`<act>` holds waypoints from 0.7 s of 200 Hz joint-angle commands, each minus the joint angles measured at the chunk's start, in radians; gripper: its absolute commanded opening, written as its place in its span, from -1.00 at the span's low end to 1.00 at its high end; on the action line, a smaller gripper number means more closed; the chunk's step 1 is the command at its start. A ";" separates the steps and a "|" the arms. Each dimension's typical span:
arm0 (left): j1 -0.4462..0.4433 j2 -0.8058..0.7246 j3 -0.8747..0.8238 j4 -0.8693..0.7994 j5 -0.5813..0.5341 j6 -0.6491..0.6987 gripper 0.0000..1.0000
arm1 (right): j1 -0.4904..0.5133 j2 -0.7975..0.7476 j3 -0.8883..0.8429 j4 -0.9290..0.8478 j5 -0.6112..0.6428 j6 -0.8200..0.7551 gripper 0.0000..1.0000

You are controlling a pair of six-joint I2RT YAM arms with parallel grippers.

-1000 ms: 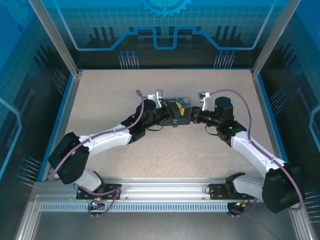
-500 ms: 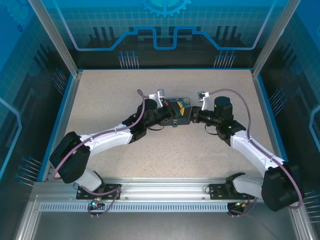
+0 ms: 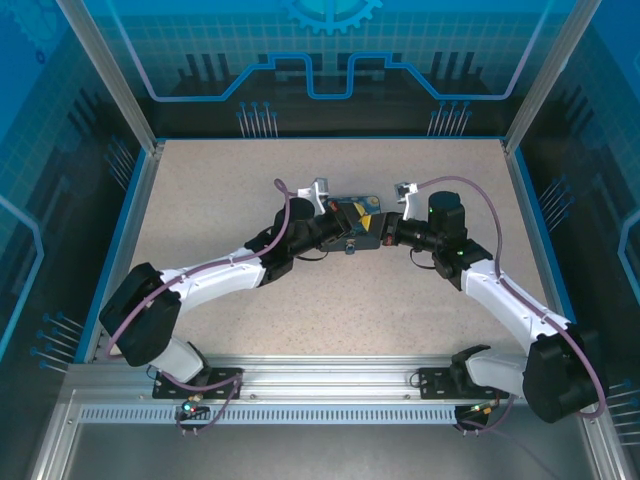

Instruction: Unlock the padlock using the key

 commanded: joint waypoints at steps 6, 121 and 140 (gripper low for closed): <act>-0.016 0.006 0.011 0.003 0.017 0.016 -0.94 | -0.008 0.001 0.036 -0.025 0.020 -0.020 -1.00; 0.011 -0.003 0.001 0.004 -0.003 0.056 -0.02 | -0.008 -0.029 0.019 -0.045 0.001 -0.033 -1.00; 0.012 0.001 -0.006 0.030 -0.007 0.054 -0.04 | -0.008 -0.032 0.017 -0.045 -0.004 -0.033 -1.00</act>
